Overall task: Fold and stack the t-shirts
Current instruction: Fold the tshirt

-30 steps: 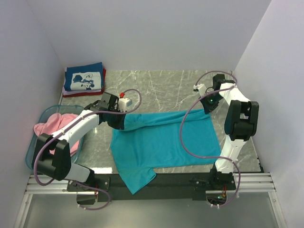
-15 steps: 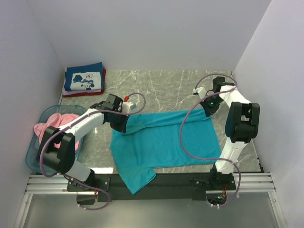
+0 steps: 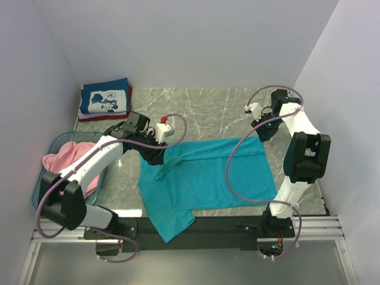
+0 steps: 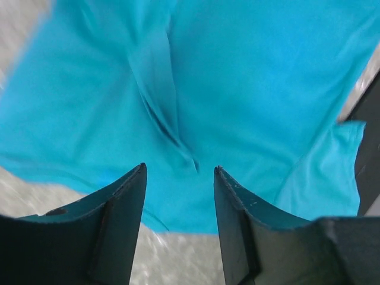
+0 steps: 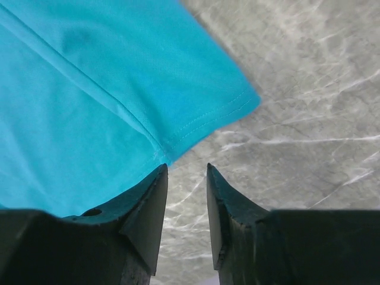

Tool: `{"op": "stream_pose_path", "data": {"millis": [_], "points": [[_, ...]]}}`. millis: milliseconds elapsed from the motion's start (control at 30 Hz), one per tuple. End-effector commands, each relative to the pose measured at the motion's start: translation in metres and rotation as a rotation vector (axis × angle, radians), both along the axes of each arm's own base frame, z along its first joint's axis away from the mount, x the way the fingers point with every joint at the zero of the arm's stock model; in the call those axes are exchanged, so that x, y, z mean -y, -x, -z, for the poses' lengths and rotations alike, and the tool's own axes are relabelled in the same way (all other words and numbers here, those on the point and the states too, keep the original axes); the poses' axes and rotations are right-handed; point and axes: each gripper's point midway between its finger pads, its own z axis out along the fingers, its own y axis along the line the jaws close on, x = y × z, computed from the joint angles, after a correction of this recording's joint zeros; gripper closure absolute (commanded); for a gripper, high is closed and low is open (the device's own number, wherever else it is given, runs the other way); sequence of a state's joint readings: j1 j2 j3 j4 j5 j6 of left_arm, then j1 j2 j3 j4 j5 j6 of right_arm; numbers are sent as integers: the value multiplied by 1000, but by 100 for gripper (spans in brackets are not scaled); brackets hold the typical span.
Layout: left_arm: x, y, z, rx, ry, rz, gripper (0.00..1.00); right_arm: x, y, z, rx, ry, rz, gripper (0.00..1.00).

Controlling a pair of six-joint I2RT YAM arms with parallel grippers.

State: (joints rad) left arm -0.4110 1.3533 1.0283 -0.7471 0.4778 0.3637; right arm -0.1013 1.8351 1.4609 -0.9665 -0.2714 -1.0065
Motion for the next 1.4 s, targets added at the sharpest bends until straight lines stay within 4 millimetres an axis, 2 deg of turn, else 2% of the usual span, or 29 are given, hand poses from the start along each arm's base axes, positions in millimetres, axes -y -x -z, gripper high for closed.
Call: {"op": "stream_pose_path", "data": {"millis": [0,33,100,133,167,233,267,400,533,633,767,867,1000,1033,1133,1167,1233,1367], "points": [[30,-32,-15,60,93,21,45,-13,-1,-14,-53,-93,87,61],[38,-45,-20,75,124,-7,46,-13,-8,-17,-55,-103,116,61],[50,-58,-6,50,123,-42,45,-16,-5,-4,-129,-126,199,62],[56,-68,-8,50,137,-71,45,-17,-5,-1,-145,-129,223,62],[61,-72,7,10,123,-79,46,-18,-5,4,-162,-132,246,63],[67,-83,12,-2,128,-108,46,-20,0,11,-194,-140,303,62],[70,-85,24,-24,112,-116,46,-20,0,13,-199,-143,324,63],[77,-92,39,-24,85,-124,46,-13,8,29,-234,-95,384,62],[83,-81,58,-64,45,-88,50,-5,17,44,-255,-38,394,62],[86,-67,63,-96,40,-49,57,-4,21,47,-257,-33,377,62],[91,-49,61,-111,43,-1,75,1,24,46,-244,-8,331,68],[91,-40,57,-107,51,21,85,3,29,45,-238,5,304,72],[85,-28,61,-116,38,33,91,6,34,42,-220,26,286,79],[86,-25,61,-114,38,51,92,7,36,44,-223,34,284,86],[85,-13,65,-109,25,91,92,11,37,45,-211,56,279,95],[84,-12,65,-103,21,96,89,12,37,44,-201,58,278,97],[86,-5,65,-86,20,128,83,12,36,43,-192,60,280,98],[86,1,68,-34,-13,171,77,14,29,39,-161,68,290,100]]}}
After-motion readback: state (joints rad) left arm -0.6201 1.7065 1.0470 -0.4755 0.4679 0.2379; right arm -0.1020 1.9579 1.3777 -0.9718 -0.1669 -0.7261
